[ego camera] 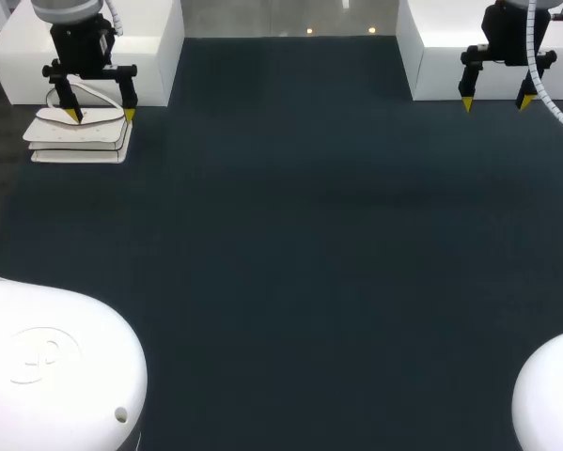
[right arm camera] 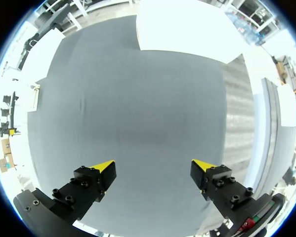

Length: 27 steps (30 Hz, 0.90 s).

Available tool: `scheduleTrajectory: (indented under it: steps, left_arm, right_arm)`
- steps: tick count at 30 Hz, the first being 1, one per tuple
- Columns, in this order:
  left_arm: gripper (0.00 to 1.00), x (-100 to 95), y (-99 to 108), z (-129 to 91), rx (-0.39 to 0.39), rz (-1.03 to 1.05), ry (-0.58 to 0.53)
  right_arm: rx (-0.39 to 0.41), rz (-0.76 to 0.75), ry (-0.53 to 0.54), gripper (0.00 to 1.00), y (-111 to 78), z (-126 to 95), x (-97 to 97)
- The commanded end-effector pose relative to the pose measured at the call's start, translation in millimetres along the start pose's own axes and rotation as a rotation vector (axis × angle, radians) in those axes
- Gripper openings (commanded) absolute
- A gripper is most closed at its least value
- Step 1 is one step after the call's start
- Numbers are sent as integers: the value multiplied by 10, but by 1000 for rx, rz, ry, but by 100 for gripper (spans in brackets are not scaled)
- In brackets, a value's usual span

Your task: Pick up the bag, open it, inspect its contents, close it, and place it on the opposite side

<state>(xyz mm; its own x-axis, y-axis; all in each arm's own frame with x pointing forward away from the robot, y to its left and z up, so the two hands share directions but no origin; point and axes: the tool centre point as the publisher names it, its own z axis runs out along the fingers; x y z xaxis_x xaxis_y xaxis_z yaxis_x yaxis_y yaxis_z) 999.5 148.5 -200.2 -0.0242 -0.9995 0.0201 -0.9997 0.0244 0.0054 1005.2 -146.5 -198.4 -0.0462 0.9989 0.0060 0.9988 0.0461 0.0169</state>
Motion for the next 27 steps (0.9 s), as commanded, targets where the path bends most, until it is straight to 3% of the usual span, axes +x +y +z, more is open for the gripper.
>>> scheduleTrajectory:
  steps: [1, 12, 18, 27]
  left_arm:
    - [100, -133, -64, 41, -13, 10, 40]
    - [100, -604, -267, 106, -16, 40, 134]
    - [100, -878, -442, 198, 24, 93, 215]
    - [100, -1300, -746, 312, 62, 109, 309]
  right_arm:
    - [-42, -87, 6, 100, -9, 33, 80]
    - [-243, -543, 49, 100, -10, 149, 480]
    - [-335, -760, 68, 100, -36, 259, 714]
    - [-440, -963, 129, 100, -36, 447, 933]
